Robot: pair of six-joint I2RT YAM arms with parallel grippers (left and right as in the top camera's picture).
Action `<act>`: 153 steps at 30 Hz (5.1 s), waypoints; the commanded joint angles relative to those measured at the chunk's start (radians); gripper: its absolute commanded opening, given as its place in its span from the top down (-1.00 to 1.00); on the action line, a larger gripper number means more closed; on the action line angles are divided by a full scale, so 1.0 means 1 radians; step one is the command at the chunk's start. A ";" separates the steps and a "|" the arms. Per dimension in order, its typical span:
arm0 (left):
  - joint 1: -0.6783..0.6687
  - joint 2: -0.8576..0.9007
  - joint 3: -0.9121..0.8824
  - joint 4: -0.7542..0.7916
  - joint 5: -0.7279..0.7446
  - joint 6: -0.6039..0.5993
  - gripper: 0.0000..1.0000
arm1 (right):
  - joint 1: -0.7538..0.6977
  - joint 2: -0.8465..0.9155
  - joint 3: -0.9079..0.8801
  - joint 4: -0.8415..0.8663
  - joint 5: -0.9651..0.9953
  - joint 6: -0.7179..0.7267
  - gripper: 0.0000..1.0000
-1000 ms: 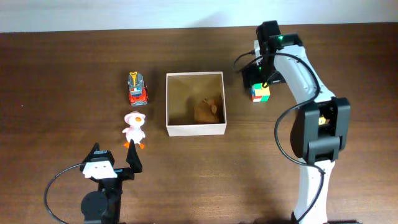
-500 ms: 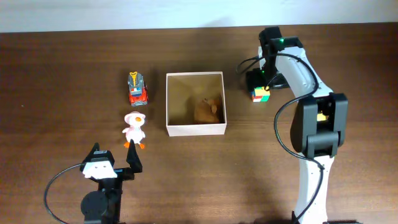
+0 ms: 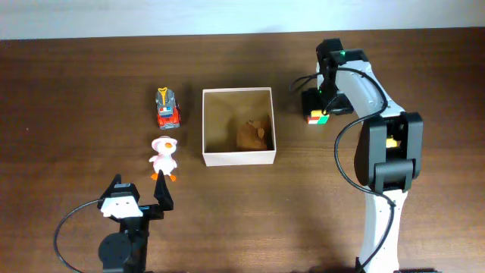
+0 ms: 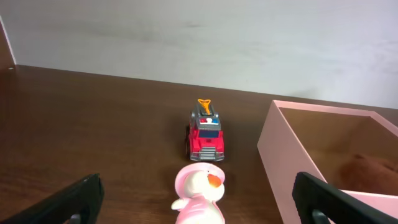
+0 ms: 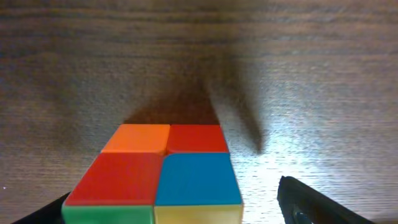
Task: Pack container
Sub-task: 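Lower the right gripper and grasp the 2x2 colored cube, then lift the cube and carry it over the box with the right gripper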
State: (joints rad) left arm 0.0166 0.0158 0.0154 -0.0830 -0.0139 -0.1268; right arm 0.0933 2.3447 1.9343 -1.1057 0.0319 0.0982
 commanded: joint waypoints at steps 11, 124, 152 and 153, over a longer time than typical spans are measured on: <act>0.006 -0.004 -0.006 0.000 0.011 0.016 -0.99 | -0.001 0.019 -0.012 0.003 -0.029 0.042 -0.66; 0.006 -0.004 -0.006 0.000 0.011 0.016 -0.98 | 0.031 0.020 0.016 0.045 -0.020 0.029 -0.14; 0.006 -0.004 -0.006 0.000 0.011 0.016 -0.99 | 0.213 0.019 0.605 -0.193 -0.021 0.030 -0.14; 0.006 -0.004 -0.006 0.000 0.011 0.016 -0.99 | 0.225 0.019 0.611 -0.193 -0.021 0.030 -0.14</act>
State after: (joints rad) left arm 0.0166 0.0158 0.0154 -0.0830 -0.0139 -0.1268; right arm 0.2916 2.3611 2.5076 -1.2949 0.0029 0.1310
